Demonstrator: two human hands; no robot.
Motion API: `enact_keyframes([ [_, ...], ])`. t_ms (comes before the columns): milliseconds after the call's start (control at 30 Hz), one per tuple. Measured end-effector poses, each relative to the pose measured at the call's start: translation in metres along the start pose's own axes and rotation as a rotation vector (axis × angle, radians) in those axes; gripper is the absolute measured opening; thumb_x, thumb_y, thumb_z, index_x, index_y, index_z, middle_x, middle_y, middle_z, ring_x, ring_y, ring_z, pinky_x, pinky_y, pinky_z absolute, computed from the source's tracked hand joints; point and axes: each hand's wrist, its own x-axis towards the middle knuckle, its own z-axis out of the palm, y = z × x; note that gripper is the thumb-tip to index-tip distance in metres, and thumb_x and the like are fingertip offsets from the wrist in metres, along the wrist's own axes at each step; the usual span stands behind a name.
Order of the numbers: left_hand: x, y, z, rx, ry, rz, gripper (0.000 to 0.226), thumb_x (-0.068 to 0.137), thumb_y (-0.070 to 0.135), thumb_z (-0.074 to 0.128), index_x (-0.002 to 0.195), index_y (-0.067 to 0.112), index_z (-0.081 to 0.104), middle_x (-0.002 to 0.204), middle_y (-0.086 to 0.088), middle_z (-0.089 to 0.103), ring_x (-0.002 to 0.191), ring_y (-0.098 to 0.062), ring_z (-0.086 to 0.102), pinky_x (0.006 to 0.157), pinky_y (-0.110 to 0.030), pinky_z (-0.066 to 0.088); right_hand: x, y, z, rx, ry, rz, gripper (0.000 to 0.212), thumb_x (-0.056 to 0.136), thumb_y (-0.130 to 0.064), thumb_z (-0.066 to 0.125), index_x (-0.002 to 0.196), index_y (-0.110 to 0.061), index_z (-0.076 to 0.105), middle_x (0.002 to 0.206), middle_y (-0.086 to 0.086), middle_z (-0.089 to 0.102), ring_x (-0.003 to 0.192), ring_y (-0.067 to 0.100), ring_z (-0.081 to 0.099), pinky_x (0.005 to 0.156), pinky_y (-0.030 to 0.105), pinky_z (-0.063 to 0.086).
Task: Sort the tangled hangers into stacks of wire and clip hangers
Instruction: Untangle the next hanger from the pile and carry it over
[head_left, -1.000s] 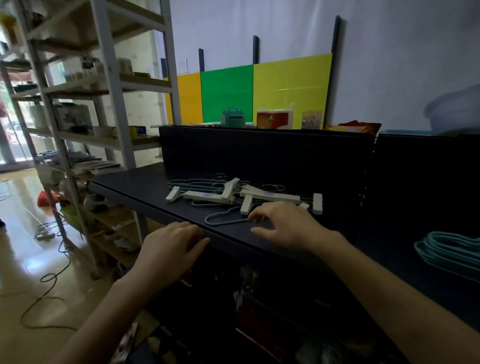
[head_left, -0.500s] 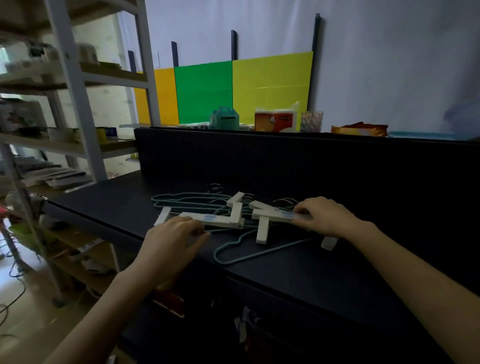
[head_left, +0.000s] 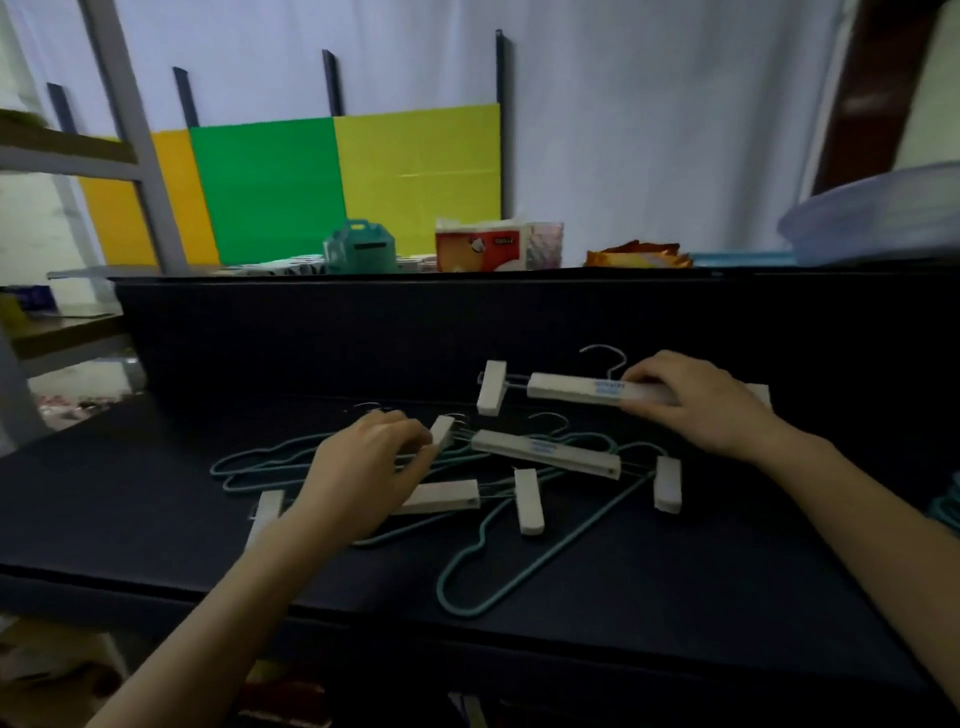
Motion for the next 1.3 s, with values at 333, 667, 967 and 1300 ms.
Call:
enact_keyframes([
  [333, 0.08, 0.013, 0.065, -0.228, -0.489, 0.269, 0.038, 0.095, 0.031, 0.045, 0.131, 0.017, 0.047, 0.127, 0.001, 0.05, 0.115, -0.015, 0.045, 0.093, -0.022, 0.034, -0.103, 0.013, -0.04, 0.009, 0.11, 0.292, 0.015, 0.085, -0.04, 0.059, 0.098, -0.038, 0.054, 0.1, -0.015, 0.056, 0.09, 0.008, 0.054, 0.076, 0.032, 0.041],
  [667, 0.099, 0.007, 0.082, -0.346, -0.531, 0.368, 0.03, 0.09, 0.033, 0.055, 0.116, 0.018, 0.057, 0.106, -0.002, 0.055, 0.092, -0.014, 0.048, 0.081, -0.024, 0.04, -0.17, 0.008, -0.044, 0.005, 0.182, 0.449, 0.017, 0.079, -0.048, 0.054, 0.095, -0.043, 0.054, 0.096, -0.015, 0.058, 0.082, 0.004, 0.055, 0.066, 0.027, 0.041],
  [967, 0.11, 0.016, 0.077, -0.572, -0.401, 0.24, 0.03, 0.089, 0.029, 0.055, 0.116, 0.016, 0.057, 0.102, 0.001, 0.056, 0.091, -0.013, 0.054, 0.076, -0.022, 0.041, -0.2, 0.018, -0.062, -0.02, 0.283, 0.492, 0.022, 0.08, -0.046, 0.055, 0.101, -0.038, 0.056, 0.096, -0.019, 0.057, 0.086, 0.0, 0.053, 0.068, 0.02, 0.038],
  [1300, 0.106, 0.09, 0.071, -0.28, -0.242, 0.449, 0.04, 0.087, 0.041, 0.056, 0.122, 0.024, 0.053, 0.108, 0.006, 0.049, 0.095, -0.011, 0.046, 0.08, -0.035, 0.046, -0.221, 0.045, -0.097, -0.023, 0.322, 0.463, 0.018, 0.082, -0.041, 0.058, 0.1, -0.037, 0.058, 0.094, -0.016, 0.059, 0.083, 0.001, 0.055, 0.066, 0.024, 0.039],
])
